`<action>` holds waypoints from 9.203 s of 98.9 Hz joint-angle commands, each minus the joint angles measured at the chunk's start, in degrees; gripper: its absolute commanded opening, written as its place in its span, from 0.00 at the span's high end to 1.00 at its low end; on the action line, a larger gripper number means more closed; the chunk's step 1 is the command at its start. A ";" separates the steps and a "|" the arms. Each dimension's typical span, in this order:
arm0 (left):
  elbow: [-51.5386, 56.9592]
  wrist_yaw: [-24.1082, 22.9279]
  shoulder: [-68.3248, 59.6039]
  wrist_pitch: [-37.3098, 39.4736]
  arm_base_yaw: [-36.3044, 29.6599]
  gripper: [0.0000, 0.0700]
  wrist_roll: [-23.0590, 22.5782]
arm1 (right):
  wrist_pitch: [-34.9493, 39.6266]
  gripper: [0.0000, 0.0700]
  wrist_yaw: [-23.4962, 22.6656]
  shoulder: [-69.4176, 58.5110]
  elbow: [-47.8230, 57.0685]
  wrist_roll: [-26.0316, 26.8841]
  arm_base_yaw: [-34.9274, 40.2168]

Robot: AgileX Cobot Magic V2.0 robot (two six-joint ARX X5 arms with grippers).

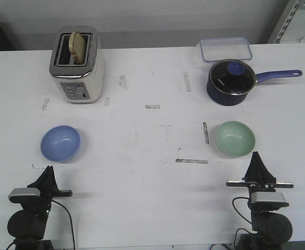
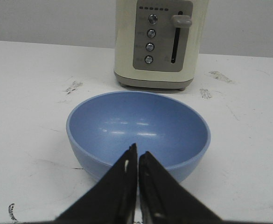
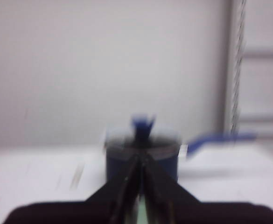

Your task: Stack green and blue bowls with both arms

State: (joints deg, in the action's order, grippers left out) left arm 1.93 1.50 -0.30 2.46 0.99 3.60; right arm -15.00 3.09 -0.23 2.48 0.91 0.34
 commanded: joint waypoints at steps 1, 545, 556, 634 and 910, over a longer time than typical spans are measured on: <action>-1.22 0.02 0.07 0.61 0.00 1.00 0.11 | -0.98 1.00 2.38 -1.14 4.94 0.50 -0.02; -1.22 0.02 0.07 0.61 0.00 1.00 0.13 | 51.98 1.00 -7.50 -69.00 64.37 -3.26 3.41; -1.22 0.02 0.07 0.57 0.00 1.00 0.11 | 47.34 1.00 -5.86 -61.70 54.16 -2.73 1.97; 26.67 -0.02 -12.90 3.26 0.02 1.00 -1.73 | 33.20 1.00 1.46 -32.13 24.61 0.37 1.81; 73.64 6.32 -76.94 -41.22 -30.29 1.00 5.09 | 33.03 1.00 1.46 -32.13 24.59 0.35 1.86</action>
State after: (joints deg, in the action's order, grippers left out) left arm 74.63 7.53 -75.53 -39.40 -26.48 8.03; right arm 18.57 4.56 -32.08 26.72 0.45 2.15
